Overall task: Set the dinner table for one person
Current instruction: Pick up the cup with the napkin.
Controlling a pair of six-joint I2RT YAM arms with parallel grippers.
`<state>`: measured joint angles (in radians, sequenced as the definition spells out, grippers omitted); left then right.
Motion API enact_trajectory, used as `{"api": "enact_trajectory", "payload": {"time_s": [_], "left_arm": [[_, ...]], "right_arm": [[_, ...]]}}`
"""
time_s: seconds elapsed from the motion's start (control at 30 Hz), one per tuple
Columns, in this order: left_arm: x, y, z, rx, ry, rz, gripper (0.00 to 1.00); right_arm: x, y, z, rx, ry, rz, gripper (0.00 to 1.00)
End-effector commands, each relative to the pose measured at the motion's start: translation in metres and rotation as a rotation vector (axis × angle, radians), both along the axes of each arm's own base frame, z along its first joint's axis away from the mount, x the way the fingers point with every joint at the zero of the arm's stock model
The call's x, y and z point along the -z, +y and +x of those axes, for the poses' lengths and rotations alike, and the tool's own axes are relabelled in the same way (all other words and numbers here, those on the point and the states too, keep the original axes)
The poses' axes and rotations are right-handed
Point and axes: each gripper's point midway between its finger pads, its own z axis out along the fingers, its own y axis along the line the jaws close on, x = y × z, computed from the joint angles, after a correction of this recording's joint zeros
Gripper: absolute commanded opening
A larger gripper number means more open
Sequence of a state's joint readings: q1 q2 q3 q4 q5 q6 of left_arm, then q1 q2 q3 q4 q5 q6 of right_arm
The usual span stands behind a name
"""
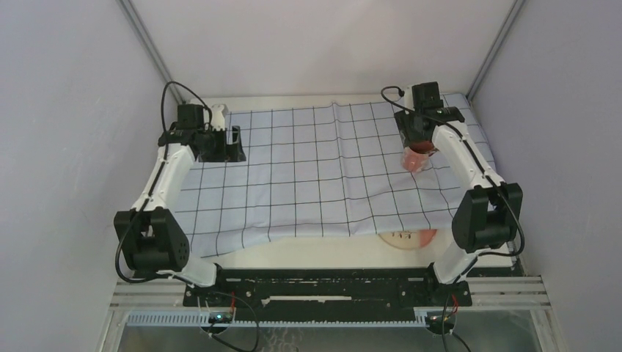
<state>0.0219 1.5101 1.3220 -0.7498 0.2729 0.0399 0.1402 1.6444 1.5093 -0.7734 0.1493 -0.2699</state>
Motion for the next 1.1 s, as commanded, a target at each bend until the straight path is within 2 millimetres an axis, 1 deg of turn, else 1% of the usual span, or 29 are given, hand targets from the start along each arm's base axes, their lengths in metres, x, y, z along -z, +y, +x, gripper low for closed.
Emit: {"api": "enact_trajectory", "payload": {"time_s": [0.0,0.13,0.23,0.37,0.47,0.57,0.6,0.67,0.73,0.8,0.87,0.93,1.0,1.07], "left_arm": [[-0.004,0.016,0.001,-0.016,-0.060,0.006,0.92],[0.005,0.024,-0.003,-0.029,-0.043,0.010,0.92],[0.005,0.031,-0.002,-0.049,-0.050,0.012,0.92],[0.002,0.027,0.000,-0.052,-0.066,-0.017,0.92],[0.006,0.028,0.000,-0.051,-0.057,-0.013,0.92],[0.008,0.029,-0.002,-0.049,-0.054,-0.003,0.92],[0.008,0.029,-0.002,-0.047,-0.053,-0.004,0.92],[0.009,0.028,-0.004,-0.045,-0.055,-0.003,0.92],[0.009,0.029,-0.006,-0.043,-0.058,0.004,0.92],[0.009,0.030,-0.008,-0.041,-0.057,0.009,0.92],[0.010,0.030,-0.011,-0.040,-0.056,0.013,0.92],[0.012,0.030,-0.014,-0.035,-0.055,0.016,0.92],[0.013,0.030,-0.016,-0.033,-0.053,0.019,0.92],[0.014,0.030,-0.018,-0.033,-0.050,0.024,0.92]], "right_arm": [[0.006,0.007,0.014,0.015,0.007,0.019,0.67],[0.028,0.010,0.014,0.010,0.043,0.026,0.66],[0.042,0.017,0.014,0.004,0.077,0.029,0.66],[0.055,0.024,0.015,-0.002,0.102,0.027,0.64],[0.063,0.026,0.015,-0.009,0.122,0.020,0.62],[0.073,0.022,0.017,-0.004,0.138,0.003,0.61],[0.078,0.019,0.016,0.000,0.147,-0.003,0.57],[0.085,0.016,0.018,0.007,0.159,-0.004,0.44],[0.088,0.013,0.020,0.014,0.166,0.000,0.38],[0.091,0.011,0.021,0.018,0.174,0.002,0.29],[0.093,0.008,0.024,0.026,0.177,0.002,0.24],[0.095,0.005,0.025,0.035,0.183,0.003,0.15],[0.095,0.002,0.026,0.042,0.185,0.002,0.00],[0.094,-0.001,0.029,0.047,0.176,-0.005,0.00]]}}
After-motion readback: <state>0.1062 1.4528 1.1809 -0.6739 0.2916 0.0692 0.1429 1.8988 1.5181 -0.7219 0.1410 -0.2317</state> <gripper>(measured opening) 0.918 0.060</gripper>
